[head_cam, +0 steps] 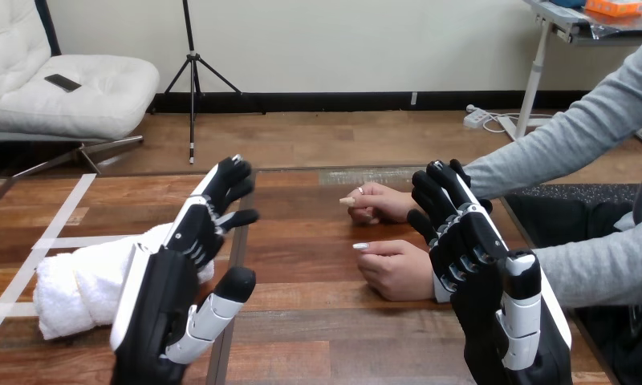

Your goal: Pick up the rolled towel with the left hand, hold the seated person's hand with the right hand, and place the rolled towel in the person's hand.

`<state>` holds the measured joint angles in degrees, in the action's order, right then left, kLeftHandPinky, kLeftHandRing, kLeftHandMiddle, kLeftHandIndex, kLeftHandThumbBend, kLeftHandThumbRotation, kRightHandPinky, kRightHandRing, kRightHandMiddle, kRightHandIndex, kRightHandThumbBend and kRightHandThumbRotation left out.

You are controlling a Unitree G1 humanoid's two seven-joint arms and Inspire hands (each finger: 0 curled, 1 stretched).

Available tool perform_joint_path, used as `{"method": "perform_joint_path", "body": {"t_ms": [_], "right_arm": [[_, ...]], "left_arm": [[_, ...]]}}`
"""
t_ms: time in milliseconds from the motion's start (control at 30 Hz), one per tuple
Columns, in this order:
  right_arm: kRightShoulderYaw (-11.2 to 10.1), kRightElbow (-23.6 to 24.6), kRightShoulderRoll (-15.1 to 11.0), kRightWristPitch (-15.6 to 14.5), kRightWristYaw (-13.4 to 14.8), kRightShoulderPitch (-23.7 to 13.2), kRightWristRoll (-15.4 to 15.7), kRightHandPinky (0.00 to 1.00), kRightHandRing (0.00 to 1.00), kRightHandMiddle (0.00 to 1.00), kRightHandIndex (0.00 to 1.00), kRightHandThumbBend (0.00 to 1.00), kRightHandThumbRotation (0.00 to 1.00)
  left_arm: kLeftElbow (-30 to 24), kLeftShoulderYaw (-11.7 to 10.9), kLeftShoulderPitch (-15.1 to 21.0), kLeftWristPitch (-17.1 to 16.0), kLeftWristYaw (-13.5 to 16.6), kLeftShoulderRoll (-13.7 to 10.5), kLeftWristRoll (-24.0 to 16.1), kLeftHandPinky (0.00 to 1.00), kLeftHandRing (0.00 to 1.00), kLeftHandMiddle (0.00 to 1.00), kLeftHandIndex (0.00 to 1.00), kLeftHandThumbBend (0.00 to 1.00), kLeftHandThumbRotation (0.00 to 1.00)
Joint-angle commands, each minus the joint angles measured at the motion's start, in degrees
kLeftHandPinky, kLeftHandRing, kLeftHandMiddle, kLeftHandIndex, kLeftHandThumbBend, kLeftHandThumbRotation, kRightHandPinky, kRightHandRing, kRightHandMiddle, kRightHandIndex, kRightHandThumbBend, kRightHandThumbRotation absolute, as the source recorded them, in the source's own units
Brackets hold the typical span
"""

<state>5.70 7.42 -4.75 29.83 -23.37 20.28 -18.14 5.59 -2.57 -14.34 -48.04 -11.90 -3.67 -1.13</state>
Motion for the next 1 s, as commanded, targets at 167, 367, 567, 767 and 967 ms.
{"method": "perform_joint_path", "body": {"t_ms": [167, 367, 567, 767, 967], "right_arm": [[-0.7, 0.8, 0.5, 0.8, 0.0, -3.1, -0.2, 1.00, 0.99, 0.96, 0.95, 0.72, 1.00], [-0.8, 0.7, 0.5, 0.8, 0.1, -3.2, 0.1, 1.00, 0.99, 0.96, 0.95, 0.72, 1.00], [-0.7, 0.6, 0.5, 0.8, 0.1, -3.4, 0.2, 1.00, 0.99, 0.96, 0.95, 0.72, 1.00], [-0.8, 0.4, 0.5, 0.8, 0.0, -3.5, 0.2, 1.00, 0.99, 0.96, 0.95, 0.72, 1.00], [-0.8, 0.2, 0.5, 0.8, -0.1, -3.7, -0.1, 1.00, 1.00, 0.96, 0.95, 0.72, 1.00]], "left_arm": [[1.3, -3.3, 6.9, -1.8, 3.1, -3.7, -3.3, 0.83, 0.92, 0.93, 0.90, 0.97, 0.77], [2.5, -4.6, 8.9, -2.5, 5.0, -5.6, -6.0, 0.84, 0.92, 0.94, 0.90, 0.99, 0.75], [3.7, -5.5, 10.5, -1.9, 6.9, -7.1, -8.0, 0.84, 0.92, 0.95, 0.91, 1.00, 0.75], [4.4, -6.0, 11.9, -0.3, 7.8, -8.9, -9.4, 0.83, 0.92, 0.95, 0.92, 1.00, 0.73], [5.4, -6.4, 13.7, 0.4, 9.1, -10.8, -11.5, 0.83, 0.92, 0.95, 0.92, 1.00, 0.73]]}}
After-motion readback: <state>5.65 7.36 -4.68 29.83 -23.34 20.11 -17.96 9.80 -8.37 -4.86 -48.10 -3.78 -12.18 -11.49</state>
